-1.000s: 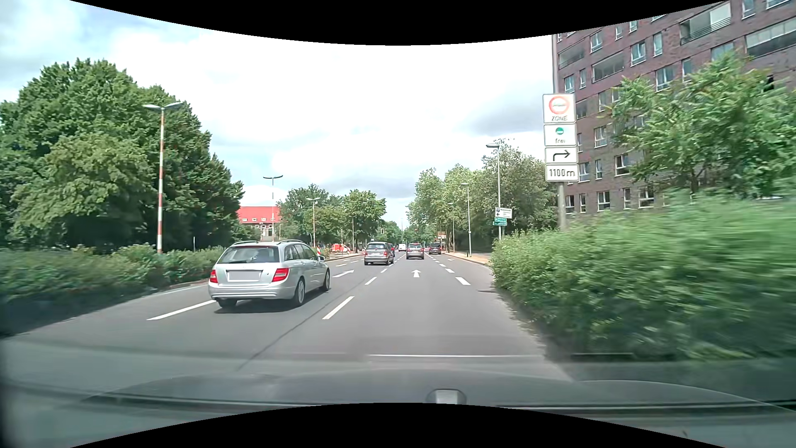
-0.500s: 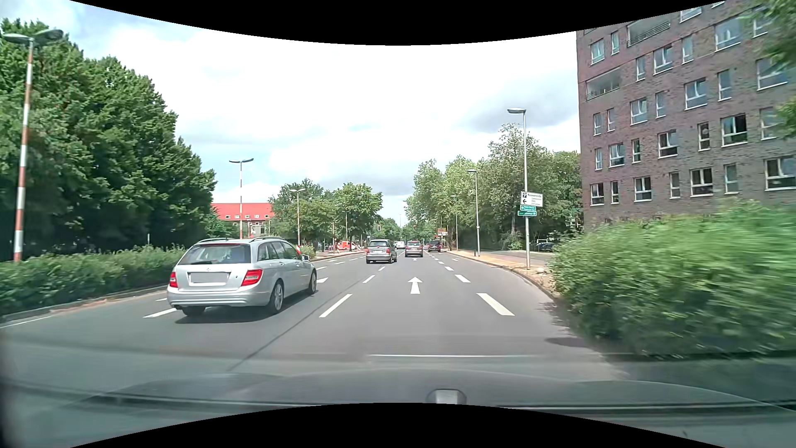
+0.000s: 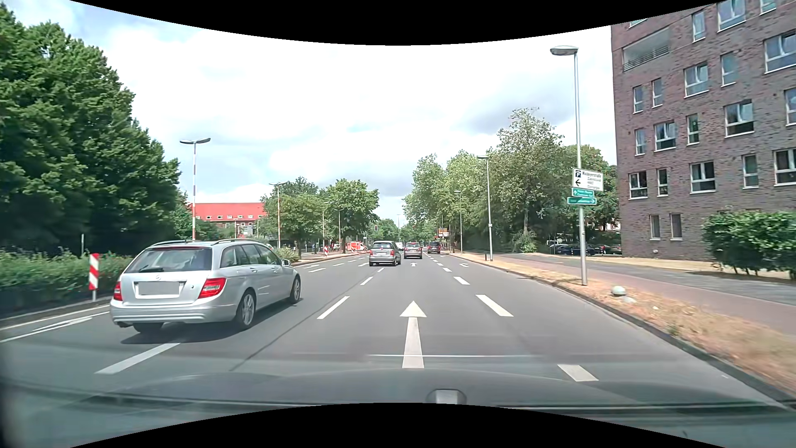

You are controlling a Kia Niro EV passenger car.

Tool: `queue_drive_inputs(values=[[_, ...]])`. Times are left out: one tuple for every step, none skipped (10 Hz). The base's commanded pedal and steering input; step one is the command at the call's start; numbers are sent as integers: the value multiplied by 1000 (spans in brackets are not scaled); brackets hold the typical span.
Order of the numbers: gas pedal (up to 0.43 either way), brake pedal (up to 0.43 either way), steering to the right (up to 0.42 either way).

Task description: Follow the waypoints while adhering to traffic rules and regulations

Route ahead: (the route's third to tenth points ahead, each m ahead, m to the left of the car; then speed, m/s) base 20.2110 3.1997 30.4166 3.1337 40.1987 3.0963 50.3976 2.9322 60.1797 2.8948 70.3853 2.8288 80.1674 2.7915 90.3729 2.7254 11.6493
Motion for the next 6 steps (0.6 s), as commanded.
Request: queue_drive_inputs(values=[[98, 18, -1], [98, 18, -1], [98, 18, -1], [98, 18, -1], [98, 18, -2], [98, 18, -3]])
